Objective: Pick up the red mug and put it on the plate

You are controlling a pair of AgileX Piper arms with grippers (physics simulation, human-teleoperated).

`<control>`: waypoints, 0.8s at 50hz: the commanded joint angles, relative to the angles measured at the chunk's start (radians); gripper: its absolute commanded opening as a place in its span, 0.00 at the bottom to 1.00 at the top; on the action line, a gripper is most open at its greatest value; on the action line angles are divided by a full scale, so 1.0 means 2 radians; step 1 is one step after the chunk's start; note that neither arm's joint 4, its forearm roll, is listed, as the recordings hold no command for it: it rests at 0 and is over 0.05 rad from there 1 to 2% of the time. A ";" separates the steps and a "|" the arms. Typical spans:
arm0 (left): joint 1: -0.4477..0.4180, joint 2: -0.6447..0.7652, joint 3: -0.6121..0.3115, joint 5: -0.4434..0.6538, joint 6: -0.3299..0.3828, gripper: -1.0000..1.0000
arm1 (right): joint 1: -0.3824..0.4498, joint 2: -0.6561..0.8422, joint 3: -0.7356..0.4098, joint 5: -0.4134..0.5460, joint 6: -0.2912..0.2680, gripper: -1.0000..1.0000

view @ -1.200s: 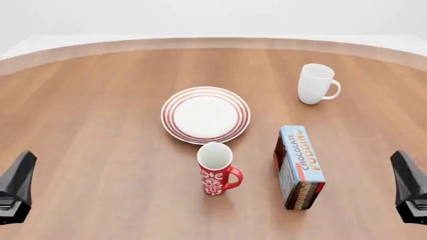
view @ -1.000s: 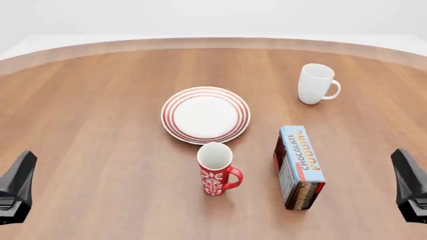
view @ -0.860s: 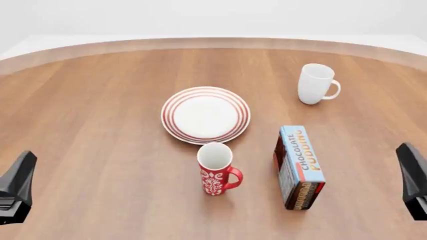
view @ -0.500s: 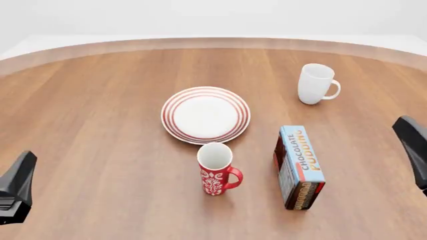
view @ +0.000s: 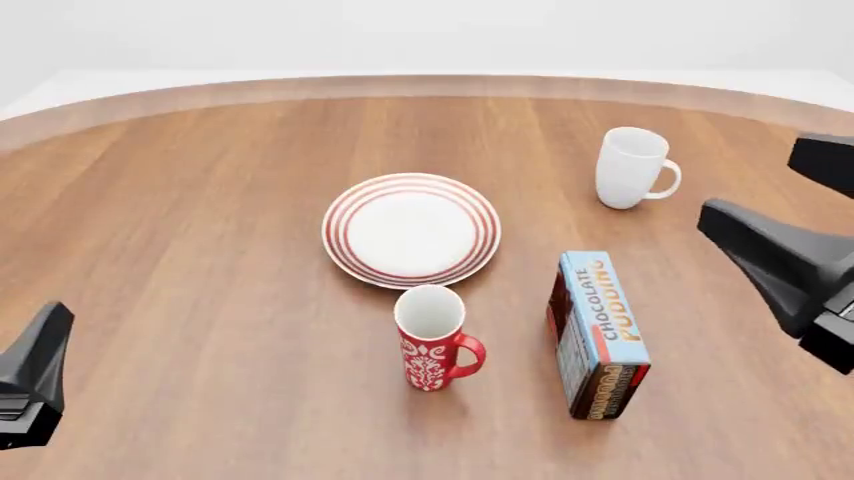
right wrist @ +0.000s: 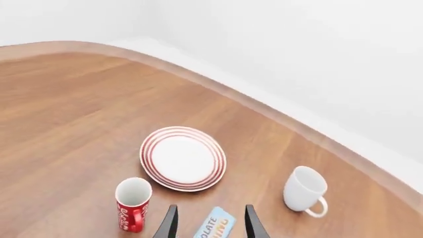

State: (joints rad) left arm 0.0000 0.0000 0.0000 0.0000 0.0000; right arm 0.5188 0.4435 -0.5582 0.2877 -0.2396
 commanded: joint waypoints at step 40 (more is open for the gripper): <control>0.000 0.000 0.000 0.000 0.000 1.00 | 0.115 0.185 -0.111 0.139 0.003 1.00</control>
State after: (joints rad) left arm 0.0000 0.0000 0.0000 0.0000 0.0000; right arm 0.7208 0.7632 -0.7715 0.5537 -0.2429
